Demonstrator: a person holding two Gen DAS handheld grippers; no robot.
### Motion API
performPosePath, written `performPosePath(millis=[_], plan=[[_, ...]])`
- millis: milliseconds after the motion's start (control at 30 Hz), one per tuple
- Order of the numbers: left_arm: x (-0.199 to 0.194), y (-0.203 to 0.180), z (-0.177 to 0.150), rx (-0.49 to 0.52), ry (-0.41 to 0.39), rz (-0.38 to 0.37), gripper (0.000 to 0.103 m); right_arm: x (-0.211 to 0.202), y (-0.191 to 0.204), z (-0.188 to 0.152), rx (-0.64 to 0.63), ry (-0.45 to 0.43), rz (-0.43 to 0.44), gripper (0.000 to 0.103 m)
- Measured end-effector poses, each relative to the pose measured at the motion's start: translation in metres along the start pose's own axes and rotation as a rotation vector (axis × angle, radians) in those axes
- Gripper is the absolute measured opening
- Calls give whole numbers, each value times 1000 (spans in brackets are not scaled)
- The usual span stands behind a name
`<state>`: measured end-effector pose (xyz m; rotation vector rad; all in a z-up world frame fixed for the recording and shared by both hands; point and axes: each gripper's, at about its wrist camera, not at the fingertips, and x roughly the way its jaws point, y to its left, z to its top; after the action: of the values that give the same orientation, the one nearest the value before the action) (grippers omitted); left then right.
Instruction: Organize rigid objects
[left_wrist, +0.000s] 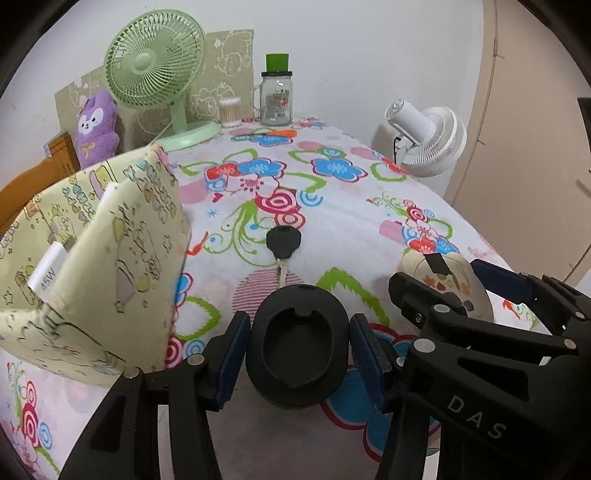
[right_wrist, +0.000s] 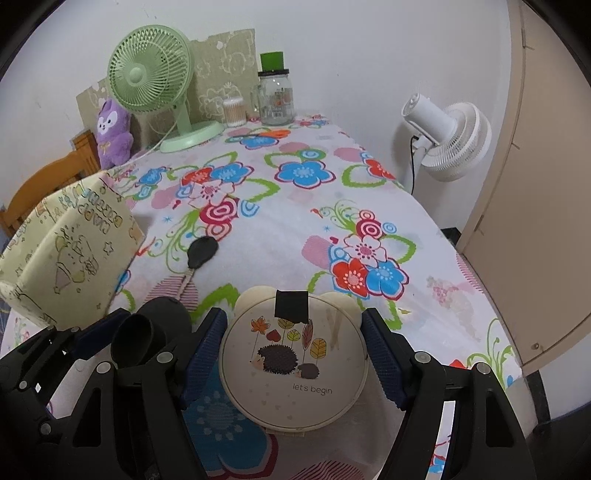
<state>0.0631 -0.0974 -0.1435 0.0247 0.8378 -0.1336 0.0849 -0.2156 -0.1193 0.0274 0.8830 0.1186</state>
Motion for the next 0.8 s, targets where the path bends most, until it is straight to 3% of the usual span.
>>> performPosePath(millis=[800], plan=[[-53, 12, 28, -8, -79, -5, 57, -53, 19, 30, 0, -77, 16, 77]])
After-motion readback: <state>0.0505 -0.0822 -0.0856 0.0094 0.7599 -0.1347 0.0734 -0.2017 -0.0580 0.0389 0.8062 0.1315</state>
